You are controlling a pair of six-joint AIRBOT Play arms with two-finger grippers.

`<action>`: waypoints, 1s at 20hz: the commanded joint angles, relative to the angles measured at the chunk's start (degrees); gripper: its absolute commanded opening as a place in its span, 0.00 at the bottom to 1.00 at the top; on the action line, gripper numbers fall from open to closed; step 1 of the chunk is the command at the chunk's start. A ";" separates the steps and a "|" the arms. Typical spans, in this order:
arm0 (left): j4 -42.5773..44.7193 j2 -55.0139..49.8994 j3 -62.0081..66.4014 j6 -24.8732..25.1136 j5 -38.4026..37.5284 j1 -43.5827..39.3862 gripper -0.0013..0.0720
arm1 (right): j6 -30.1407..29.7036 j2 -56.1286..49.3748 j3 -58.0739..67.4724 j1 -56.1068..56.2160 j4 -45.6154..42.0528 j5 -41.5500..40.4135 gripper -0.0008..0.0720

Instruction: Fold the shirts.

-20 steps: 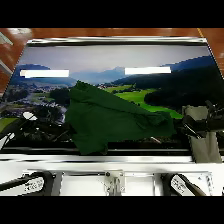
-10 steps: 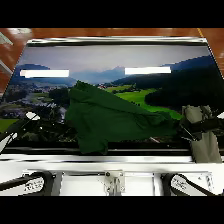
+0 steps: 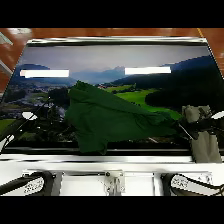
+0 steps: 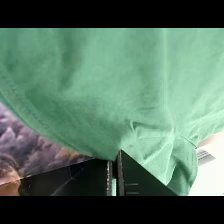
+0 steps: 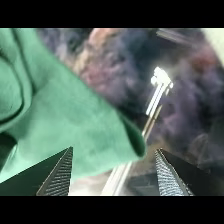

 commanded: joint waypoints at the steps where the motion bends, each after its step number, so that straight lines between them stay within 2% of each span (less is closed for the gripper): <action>1: -0.28 0.46 0.02 0.04 0.09 0.48 0.07 | 0.87 -2.32 0.00 0.02 1.81 -3.91 0.89; 2: -0.61 0.46 0.02 0.07 0.13 0.48 0.07 | 1.42 -2.51 0.00 0.02 2.80 -5.44 0.77; 3: -1.03 0.46 0.02 0.07 0.17 0.48 0.07 | 1.60 -2.56 0.00 0.02 4.13 -6.84 0.57; 4: -1.16 0.46 0.04 0.07 0.17 0.48 0.07 | 1.53 -2.56 0.00 0.02 5.49 -7.41 0.41; 5: -1.16 0.46 0.04 0.07 0.20 0.48 0.07 | 1.18 -2.56 0.00 0.02 6.49 -7.28 0.28; 6: -1.14 0.46 0.04 0.07 0.17 0.48 0.07 | -0.20 -2.54 0.00 0.00 7.30 -6.25 0.10; 9: -1.05 2.32 1.97 0.11 0.11 0.48 0.06 | -8.00 -1.33 0.07 0.00 10.21 0.31 0.10; 12: 1.46 9.09 10.36 0.09 -0.04 0.48 0.06 | -13.81 6.05 0.94 0.00 14.67 5.22 0.10; 14: 3.28 15.08 19.85 0.11 -0.04 0.48 0.06 | -16.15 13.97 4.11 0.00 24.70 7.69 0.10; 15: 3.17 18.25 26.32 0.11 0.15 0.48 0.06 | -17.53 18.75 6.62 0.00 32.41 8.02 0.10; 17: 3.21 23.41 41.22 1.86 0.55 0.50 0.06 | -20.35 28.46 13.64 0.00 45.29 5.75 0.10; 18: 3.23 25.46 49.55 2.95 1.75 0.50 0.06 | -20.57 33.00 17.73 0.00 48.41 2.32 0.10; 20: 3.91 28.00 64.37 3.52 6.10 0.48 0.06 | -20.26 41.53 26.56 0.00 46.58 -6.58 0.10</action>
